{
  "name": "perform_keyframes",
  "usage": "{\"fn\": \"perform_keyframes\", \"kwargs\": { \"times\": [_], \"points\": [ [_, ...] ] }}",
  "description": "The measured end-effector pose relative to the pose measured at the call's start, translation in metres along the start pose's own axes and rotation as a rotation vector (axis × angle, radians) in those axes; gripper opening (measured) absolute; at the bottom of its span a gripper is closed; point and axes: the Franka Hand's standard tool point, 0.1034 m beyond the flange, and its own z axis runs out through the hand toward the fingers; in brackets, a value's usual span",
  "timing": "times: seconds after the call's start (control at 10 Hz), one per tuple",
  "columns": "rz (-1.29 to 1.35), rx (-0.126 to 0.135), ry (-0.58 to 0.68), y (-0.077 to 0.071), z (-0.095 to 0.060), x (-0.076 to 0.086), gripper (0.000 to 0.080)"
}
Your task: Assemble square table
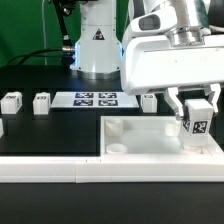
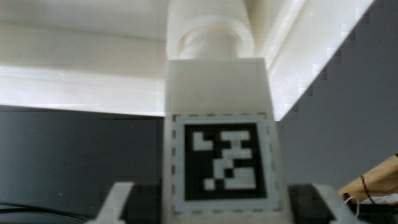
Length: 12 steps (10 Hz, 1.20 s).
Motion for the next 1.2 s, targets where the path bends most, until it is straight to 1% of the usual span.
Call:
{"fn": "perform_keyframes", "kwargs": {
  "times": [0.1,0.2,0.3,0.4,0.5,0.9,1.0,1.1,1.2],
  "points": [
    [0.0,0.001,-0.006,0.0,0.001,-0.001,0.0372],
    [-0.001,0.001,-0.006,0.0,0.001,-0.001,0.0538],
    [-0.001,0.001,-0.007,0.0,0.001,-0.002,0.0538],
    [-0.001,0.001,-0.007,0.0,0.001,-0.002,0.0627],
    [-0.001,0.001,-0.007,0.0,0.001,-0.002,0.0644],
    [-0.002,0.001,-0.007,0.0,0.001,-0.002,0.0649],
    [0.011,0.004,-0.043,-0.001,0.002,-0.004,0.0649],
    [0.033,0.012,-0.109,-0.004,-0.002,0.006,0.0649],
    [0.033,0.008,-0.103,-0.001,-0.008,0.023,0.0649]
  ]
}}
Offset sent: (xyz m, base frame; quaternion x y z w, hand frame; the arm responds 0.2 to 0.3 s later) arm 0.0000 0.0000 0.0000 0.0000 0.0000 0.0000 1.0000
